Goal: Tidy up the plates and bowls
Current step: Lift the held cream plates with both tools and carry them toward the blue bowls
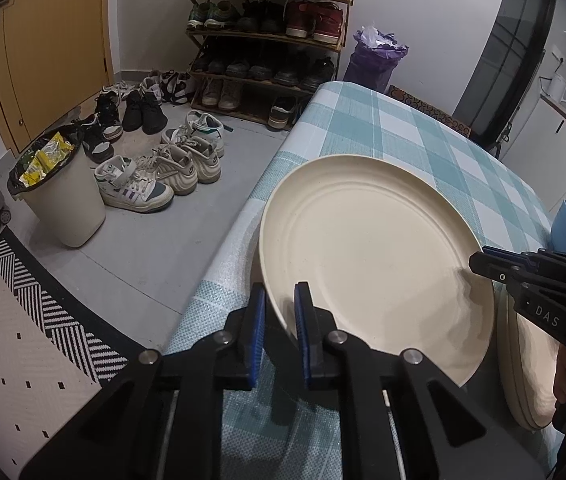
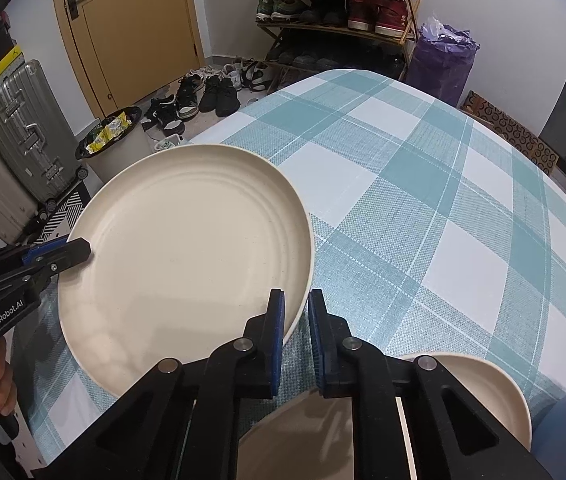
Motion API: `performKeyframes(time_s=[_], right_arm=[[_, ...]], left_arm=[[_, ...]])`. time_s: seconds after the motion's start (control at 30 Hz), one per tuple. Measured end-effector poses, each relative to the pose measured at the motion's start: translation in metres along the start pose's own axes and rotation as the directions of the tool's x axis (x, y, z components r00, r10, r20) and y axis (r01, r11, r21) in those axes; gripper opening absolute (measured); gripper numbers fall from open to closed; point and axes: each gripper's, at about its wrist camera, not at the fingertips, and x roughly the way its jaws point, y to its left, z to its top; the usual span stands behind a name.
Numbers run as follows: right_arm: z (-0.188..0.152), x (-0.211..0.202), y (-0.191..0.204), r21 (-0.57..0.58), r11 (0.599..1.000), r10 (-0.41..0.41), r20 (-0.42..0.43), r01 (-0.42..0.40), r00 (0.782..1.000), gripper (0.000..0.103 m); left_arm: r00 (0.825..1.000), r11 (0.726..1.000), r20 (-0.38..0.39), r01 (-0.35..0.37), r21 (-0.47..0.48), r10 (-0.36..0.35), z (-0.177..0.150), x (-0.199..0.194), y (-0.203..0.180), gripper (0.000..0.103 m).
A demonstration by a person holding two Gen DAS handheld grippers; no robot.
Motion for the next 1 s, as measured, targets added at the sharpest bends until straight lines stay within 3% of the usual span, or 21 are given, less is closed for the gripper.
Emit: performKeyframes(time_s=[1.0], right_arm=[[-0.012,-0.062,-0.015,0.041,0.998,-0.059,0.087,0.055,0.994,0.013]], left_arm=[[0.996,0.997,0.083,0.030,0.074,-0.036,0.003,-0.039,-0.036,0.012]])
